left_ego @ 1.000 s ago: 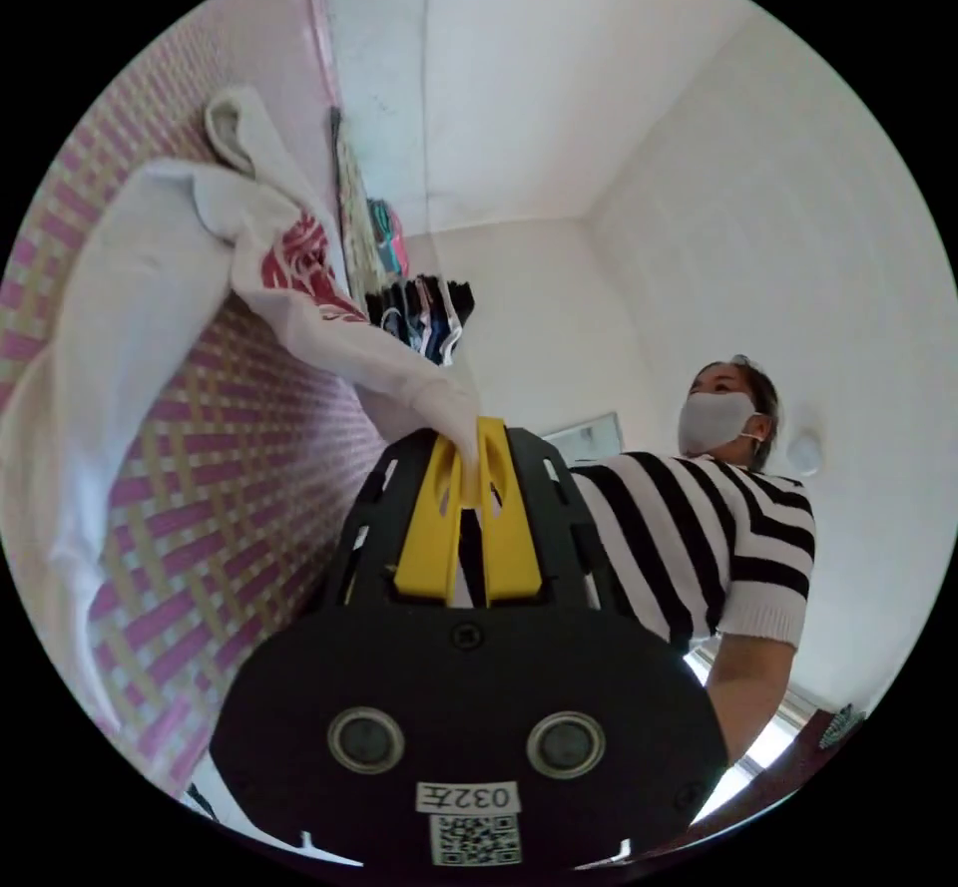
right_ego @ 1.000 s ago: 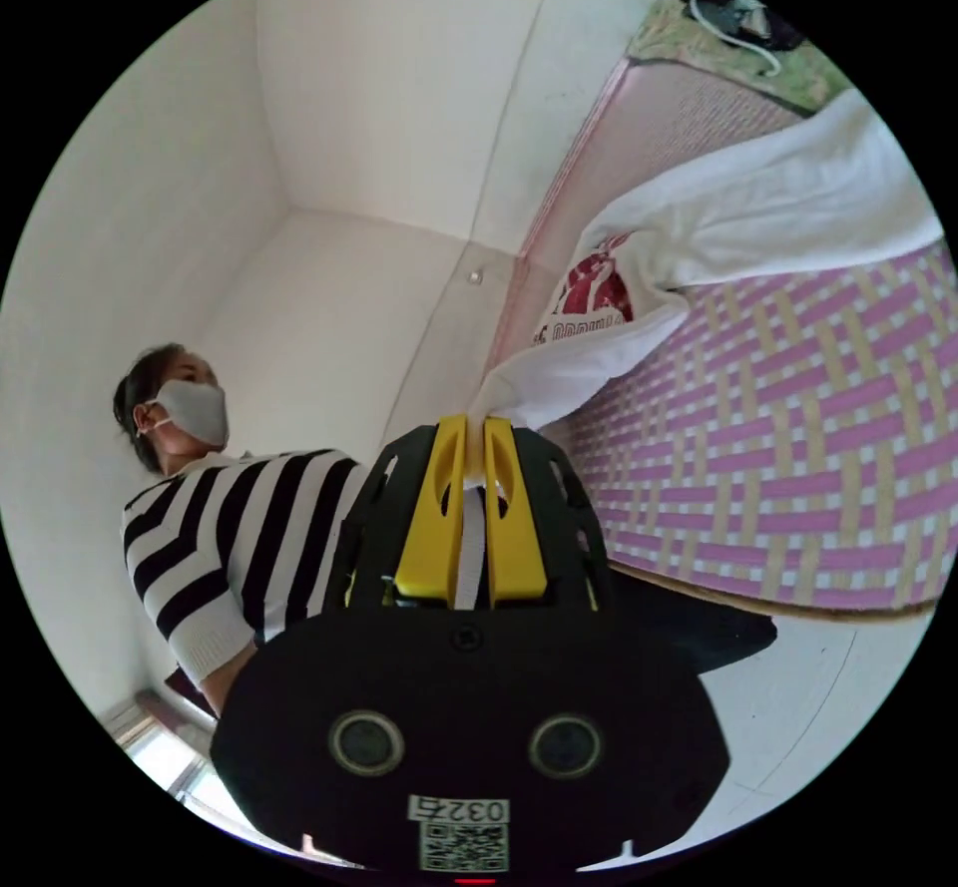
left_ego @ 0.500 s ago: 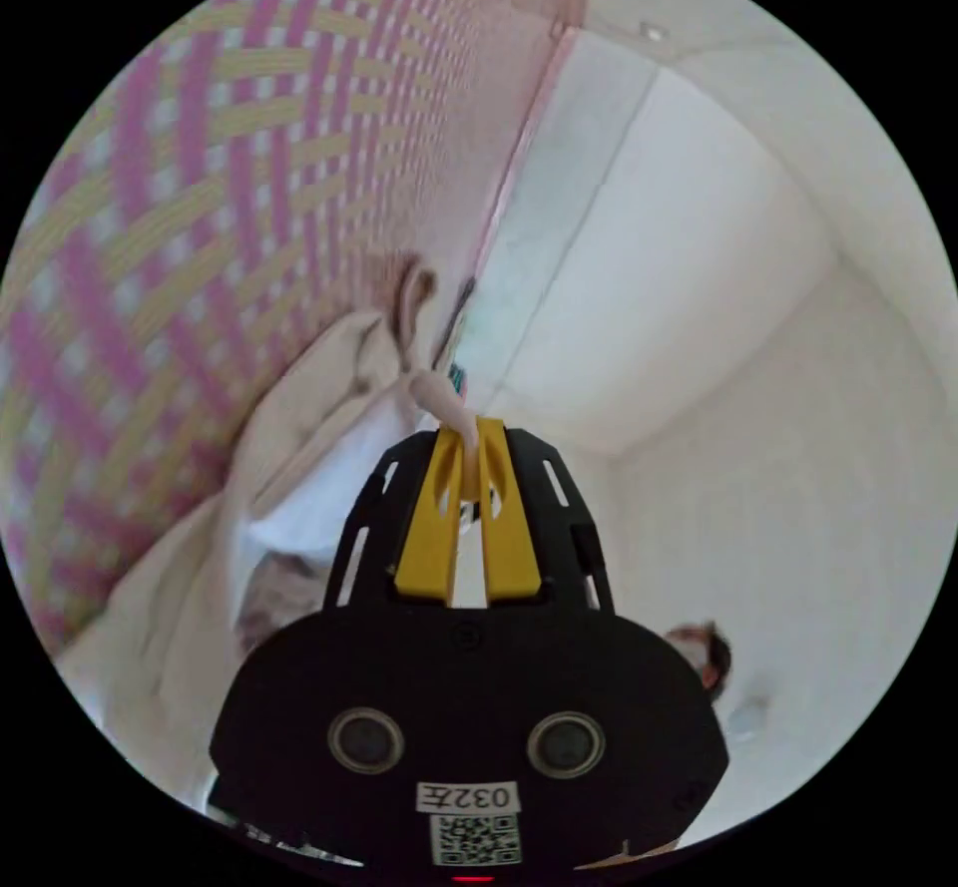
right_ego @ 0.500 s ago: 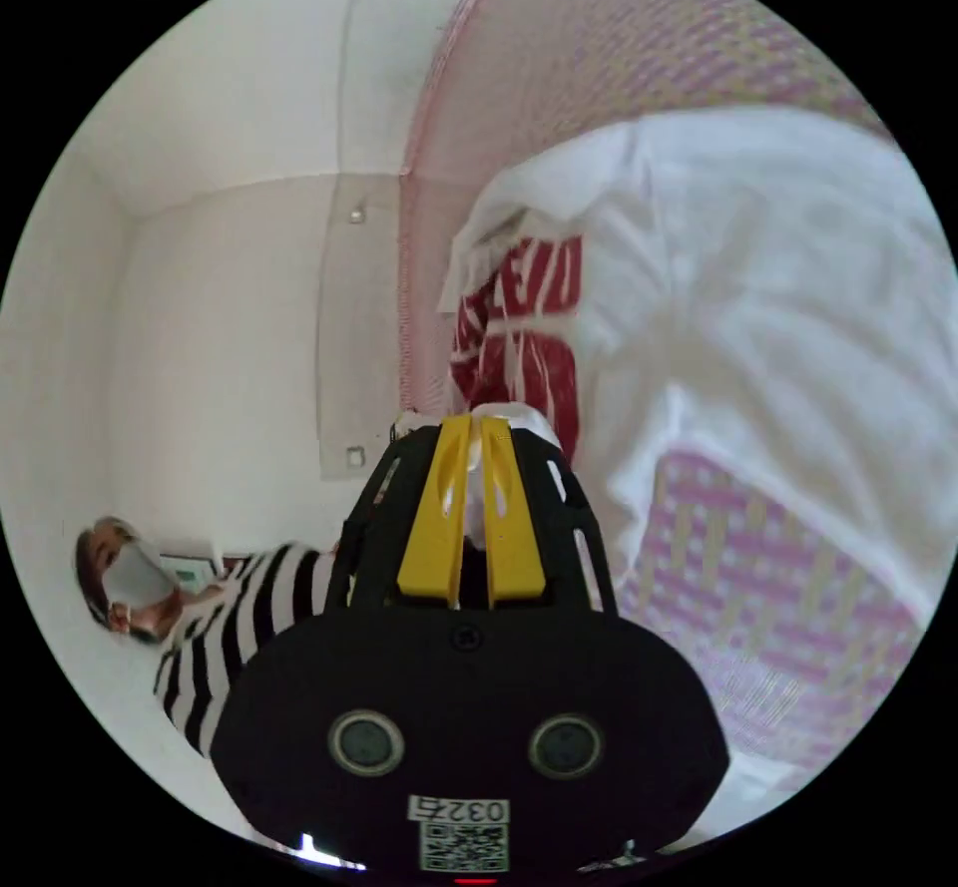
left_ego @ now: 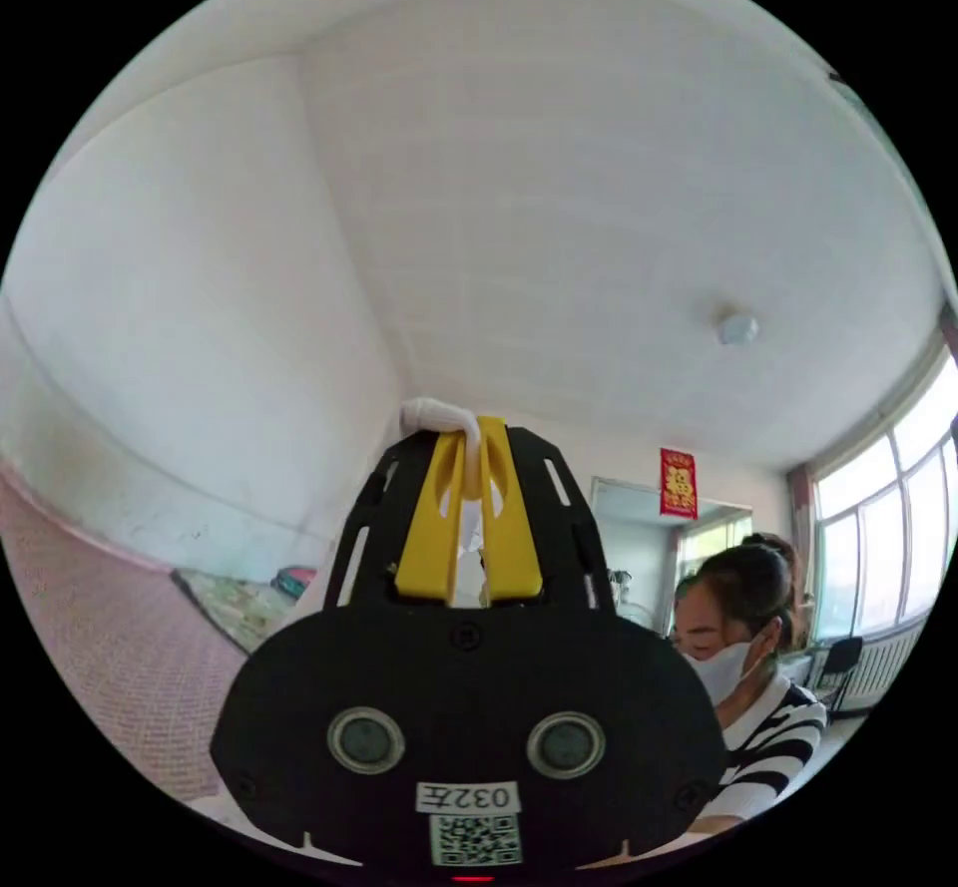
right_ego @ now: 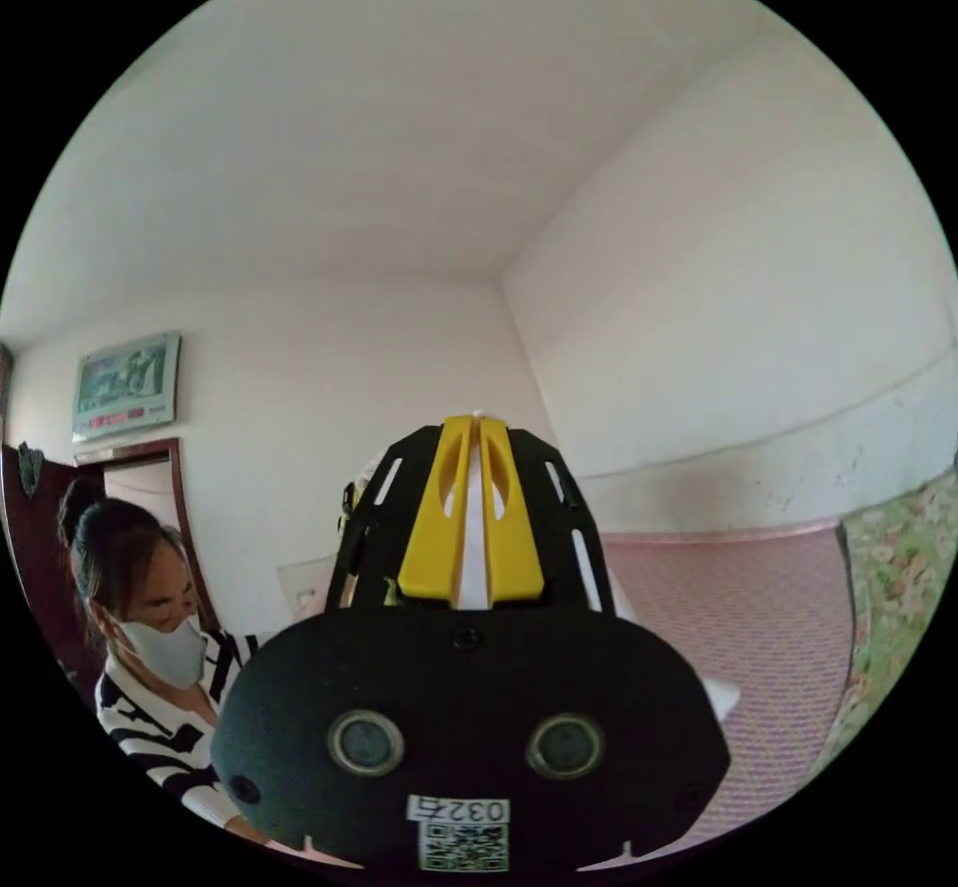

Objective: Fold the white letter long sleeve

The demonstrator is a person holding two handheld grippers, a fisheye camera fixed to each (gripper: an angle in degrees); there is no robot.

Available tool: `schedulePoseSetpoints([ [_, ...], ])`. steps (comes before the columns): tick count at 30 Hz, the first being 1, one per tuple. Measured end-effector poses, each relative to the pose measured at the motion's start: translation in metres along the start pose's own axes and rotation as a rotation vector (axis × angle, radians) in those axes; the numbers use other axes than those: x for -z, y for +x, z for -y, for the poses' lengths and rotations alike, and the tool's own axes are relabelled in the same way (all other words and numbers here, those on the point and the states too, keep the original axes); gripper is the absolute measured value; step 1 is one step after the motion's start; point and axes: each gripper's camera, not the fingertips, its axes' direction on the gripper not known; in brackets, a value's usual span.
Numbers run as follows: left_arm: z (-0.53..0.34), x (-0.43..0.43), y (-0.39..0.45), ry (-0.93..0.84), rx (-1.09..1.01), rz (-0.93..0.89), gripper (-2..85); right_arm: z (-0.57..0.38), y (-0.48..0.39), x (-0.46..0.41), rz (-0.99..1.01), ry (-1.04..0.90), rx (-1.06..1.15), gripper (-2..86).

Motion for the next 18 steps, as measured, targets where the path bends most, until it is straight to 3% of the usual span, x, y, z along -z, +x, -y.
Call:
schedulePoseSetpoints([
  [3, 0.0, 0.01, 0.068, -0.076, -0.04, -0.067, -1.3, -0.014, -0.049, 0.02, 0.01, -0.049, 0.048, -1.0],
  [5, -0.018, 0.023, 0.1, -0.147, -0.056, -0.003, -1.3, -0.039, -0.067, 0.03, -0.004, -0.097, 0.044, -1.0],
  [10, -0.138, 0.092, 0.12, -0.373, 0.144, 0.134, -1.1, -0.157, -0.071, 0.069, 0.003, -0.193, -0.129, -1.0],
  [14, -0.345, 0.19, 0.081, -0.506, 0.666, 0.251, -1.0, -0.31, -0.041, 0.113, -0.097, -0.308, -0.463, -1.0],
  [18, -0.546, 0.283, 0.078, -0.437, 1.147, 0.468, -1.4, -0.476, -0.016, 0.131, -0.322, -0.618, -0.806, -1.0],
])
